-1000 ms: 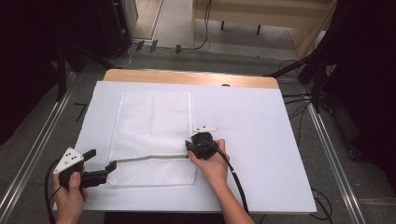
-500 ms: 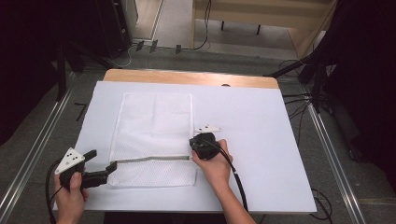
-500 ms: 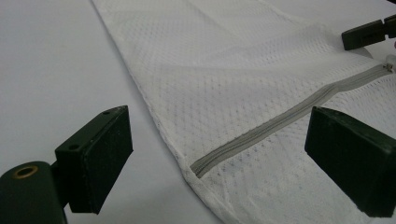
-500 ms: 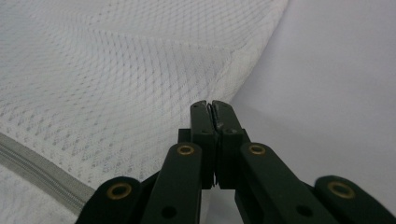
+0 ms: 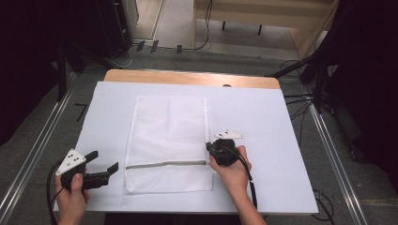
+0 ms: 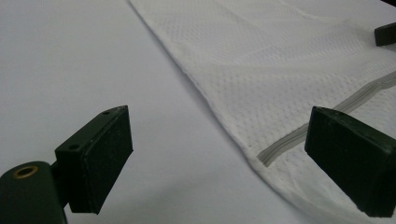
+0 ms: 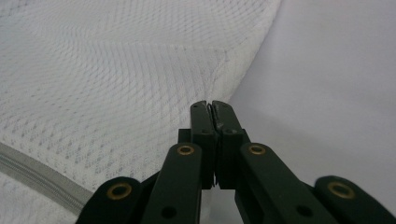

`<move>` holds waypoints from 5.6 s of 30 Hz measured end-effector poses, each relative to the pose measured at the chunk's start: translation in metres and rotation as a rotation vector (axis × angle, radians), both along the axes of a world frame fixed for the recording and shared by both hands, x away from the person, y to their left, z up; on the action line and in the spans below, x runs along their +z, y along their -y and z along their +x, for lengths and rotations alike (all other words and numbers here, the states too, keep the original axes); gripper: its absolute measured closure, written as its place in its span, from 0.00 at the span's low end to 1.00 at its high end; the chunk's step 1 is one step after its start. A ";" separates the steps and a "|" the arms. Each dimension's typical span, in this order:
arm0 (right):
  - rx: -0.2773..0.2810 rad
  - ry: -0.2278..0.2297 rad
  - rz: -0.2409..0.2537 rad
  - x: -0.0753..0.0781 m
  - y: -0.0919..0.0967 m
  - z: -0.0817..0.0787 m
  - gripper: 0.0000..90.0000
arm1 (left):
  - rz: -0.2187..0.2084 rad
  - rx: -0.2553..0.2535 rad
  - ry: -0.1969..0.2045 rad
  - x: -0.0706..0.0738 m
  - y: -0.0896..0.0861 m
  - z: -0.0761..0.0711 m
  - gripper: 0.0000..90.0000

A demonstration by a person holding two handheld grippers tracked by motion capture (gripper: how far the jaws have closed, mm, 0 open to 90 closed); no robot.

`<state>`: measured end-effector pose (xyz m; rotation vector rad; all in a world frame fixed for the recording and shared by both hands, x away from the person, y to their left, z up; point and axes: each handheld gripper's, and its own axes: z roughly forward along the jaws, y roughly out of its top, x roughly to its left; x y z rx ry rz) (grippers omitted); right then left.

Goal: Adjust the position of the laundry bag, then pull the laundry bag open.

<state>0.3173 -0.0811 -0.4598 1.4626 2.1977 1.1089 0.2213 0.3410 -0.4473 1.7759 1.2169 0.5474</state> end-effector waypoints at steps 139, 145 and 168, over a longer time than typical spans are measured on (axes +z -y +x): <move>0.081 0.181 -0.039 0.011 0.060 -0.114 0.97 | -0.084 -0.461 -0.130 0.014 0.269 0.017 1.00; 0.082 0.185 -0.042 0.011 0.057 -0.115 0.97 | -0.104 -0.461 -0.133 0.017 0.271 0.018 0.92; 0.107 0.203 -0.054 0.011 0.052 -0.118 0.97 | -0.161 -0.387 -0.166 0.023 0.287 0.026 0.71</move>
